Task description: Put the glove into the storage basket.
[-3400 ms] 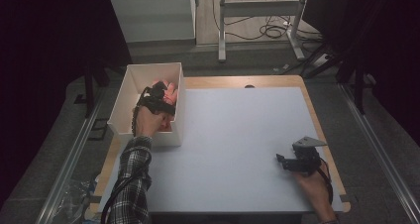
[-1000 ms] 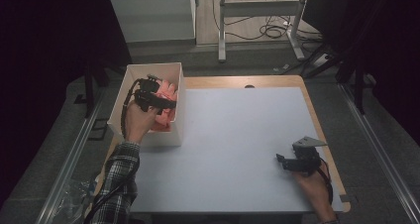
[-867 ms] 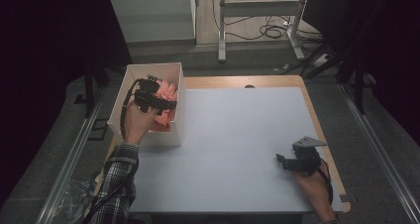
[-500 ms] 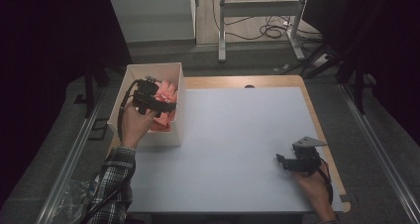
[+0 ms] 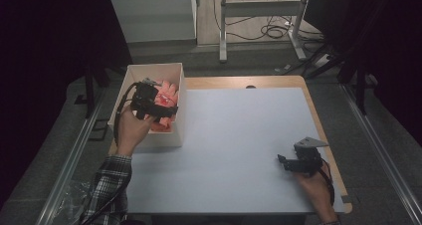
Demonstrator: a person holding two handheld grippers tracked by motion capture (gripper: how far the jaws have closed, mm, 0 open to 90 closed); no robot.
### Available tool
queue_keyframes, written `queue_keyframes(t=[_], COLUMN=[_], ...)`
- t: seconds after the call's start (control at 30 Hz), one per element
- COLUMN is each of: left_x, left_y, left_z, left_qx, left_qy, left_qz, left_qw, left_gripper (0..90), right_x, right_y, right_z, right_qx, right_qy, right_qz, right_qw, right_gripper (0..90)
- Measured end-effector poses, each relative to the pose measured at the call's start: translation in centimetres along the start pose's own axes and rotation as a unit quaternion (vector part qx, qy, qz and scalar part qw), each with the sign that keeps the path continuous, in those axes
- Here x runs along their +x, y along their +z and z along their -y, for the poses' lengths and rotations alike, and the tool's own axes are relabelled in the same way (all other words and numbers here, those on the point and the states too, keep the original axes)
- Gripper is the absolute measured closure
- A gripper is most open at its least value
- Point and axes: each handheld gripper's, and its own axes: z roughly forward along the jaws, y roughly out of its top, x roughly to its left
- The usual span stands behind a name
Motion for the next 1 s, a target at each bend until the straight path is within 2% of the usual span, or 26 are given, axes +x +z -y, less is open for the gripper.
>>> queue_keyframes(t=[0.27,0.57,0.87,1.0], left_x=[-2.3,-5.8,-9.8,-10.7], left_y=[-0.5,-0.1,1.3,1.8], left_z=[0.0,-0.1,0.7,1.2], left_qx=[-0.011,-0.019,-0.031,-0.032], left_qy=[0.020,0.056,0.094,0.101], left_qz=[0.030,0.063,0.107,0.117], left_qw=[0.9993,0.9962,0.9894,0.9875], left_gripper=[4.3,4.1,4.0,4.0], right_x=[0.0,0.0,0.0,0.0], right_y=[0.0,0.0,0.0,0.0], right_z=[0.0,0.0,0.0,0.0], right_qx=[0.000,0.000,0.000,0.000], right_qy=[0.000,-0.001,0.000,0.000], right_qz=[0.000,0.001,0.001,0.001], right_qw=[1.0000,1.0000,1.0000,1.0000], right_gripper=[22.6,22.5,22.3,22.3])
